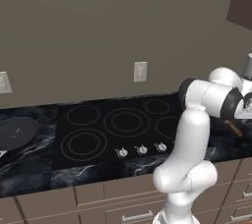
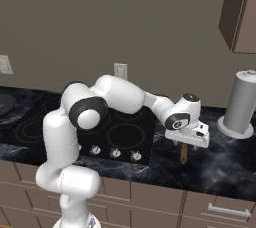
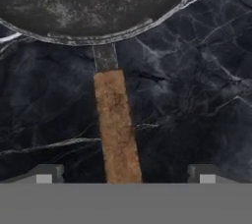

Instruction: Place both pans onto different burners. Then place the broccoli and the steak on different pans.

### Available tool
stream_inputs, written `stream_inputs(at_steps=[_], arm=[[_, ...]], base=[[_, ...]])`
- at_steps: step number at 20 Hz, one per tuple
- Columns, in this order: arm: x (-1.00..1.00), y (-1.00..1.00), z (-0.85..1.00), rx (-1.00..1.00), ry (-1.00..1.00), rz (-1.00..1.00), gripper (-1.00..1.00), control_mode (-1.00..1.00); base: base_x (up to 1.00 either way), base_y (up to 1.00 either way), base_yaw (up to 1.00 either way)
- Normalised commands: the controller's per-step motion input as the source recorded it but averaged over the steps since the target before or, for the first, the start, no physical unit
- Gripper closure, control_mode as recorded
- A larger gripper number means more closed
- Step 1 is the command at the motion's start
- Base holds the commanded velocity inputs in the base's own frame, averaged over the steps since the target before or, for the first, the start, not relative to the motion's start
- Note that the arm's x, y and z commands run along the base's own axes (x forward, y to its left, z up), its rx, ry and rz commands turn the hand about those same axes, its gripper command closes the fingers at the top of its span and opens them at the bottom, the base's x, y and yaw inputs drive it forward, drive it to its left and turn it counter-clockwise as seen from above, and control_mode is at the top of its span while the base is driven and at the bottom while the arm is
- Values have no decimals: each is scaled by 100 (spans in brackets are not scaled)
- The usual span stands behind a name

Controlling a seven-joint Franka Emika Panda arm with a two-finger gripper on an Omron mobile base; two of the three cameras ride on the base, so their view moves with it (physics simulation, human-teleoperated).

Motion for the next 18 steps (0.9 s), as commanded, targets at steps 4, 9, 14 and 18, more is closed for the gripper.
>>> stream_inputs(at_steps=[4,9,14,18], arm=[[0,-9,-22,2,4,0,-100,-100],[0,0,-19,0,3,0,-100,-100],[1,0,-19,0,1,0,-100,-100],[0,0,-21,0,0,0,-100,-100]], base=[[0,0,0],[0,0,0],[0,0,0],[0,0,0]])
